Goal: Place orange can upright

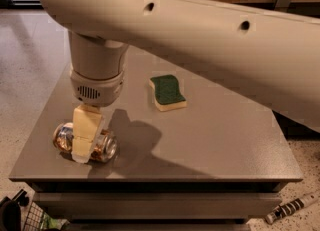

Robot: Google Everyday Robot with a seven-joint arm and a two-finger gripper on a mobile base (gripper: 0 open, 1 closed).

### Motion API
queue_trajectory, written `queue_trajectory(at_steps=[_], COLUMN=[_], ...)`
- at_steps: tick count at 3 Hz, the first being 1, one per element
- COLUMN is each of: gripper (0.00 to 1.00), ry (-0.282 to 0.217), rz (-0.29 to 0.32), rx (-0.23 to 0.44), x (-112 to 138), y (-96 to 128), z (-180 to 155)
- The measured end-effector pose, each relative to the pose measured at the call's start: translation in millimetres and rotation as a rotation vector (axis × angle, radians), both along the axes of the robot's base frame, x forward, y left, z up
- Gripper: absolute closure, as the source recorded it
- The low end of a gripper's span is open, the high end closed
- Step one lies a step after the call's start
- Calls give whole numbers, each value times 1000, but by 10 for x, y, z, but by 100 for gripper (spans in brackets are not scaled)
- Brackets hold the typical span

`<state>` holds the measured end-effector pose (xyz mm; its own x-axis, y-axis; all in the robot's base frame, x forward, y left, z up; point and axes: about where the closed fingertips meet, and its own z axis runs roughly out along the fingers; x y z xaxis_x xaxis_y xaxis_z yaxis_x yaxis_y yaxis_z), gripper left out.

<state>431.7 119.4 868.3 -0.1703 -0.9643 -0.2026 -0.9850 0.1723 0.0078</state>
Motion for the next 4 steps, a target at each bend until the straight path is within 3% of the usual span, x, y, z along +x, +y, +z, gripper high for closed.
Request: queue_trajectory(at_steps=[1,3,4], gripper=[0,0,17], ry=[2,-13,-12], rz=[-21,-52,-60], rx=[-54,-152,-180], x=[57,-86,-145], y=[72,266,377], z=[-152,-244,-271])
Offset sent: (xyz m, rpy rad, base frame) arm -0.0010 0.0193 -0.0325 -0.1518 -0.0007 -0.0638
